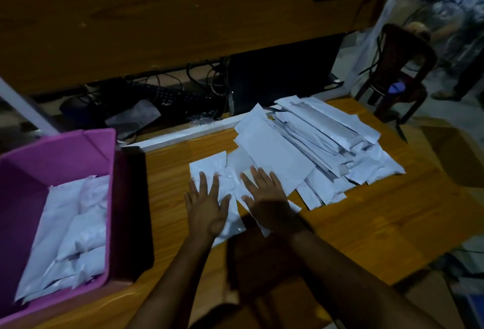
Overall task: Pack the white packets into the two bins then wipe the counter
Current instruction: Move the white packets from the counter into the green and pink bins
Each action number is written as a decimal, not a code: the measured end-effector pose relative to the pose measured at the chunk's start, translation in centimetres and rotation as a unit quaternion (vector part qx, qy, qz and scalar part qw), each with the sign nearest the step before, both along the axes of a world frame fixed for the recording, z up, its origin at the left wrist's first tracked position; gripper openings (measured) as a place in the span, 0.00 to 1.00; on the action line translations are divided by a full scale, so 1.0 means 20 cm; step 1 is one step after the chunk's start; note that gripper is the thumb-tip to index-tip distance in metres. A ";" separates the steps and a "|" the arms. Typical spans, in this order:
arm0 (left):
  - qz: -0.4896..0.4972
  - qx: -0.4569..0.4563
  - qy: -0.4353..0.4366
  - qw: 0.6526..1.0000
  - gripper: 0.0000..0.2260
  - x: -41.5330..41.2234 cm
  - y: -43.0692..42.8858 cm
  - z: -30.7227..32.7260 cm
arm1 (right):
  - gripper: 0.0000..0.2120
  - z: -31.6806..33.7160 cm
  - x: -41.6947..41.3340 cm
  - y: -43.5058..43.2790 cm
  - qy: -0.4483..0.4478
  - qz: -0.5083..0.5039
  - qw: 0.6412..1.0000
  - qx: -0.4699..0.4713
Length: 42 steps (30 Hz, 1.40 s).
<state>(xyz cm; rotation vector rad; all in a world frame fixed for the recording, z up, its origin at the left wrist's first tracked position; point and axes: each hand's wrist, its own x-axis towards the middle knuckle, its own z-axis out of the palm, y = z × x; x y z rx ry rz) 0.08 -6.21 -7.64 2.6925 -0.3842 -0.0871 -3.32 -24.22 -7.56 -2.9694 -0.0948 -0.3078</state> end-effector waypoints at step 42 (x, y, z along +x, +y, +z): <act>0.099 -0.188 -0.228 0.950 0.20 -1.37 1.82 0.75 | 0.19 0.66 -1.16 1.91 -0.186 0.132 0.898 0.375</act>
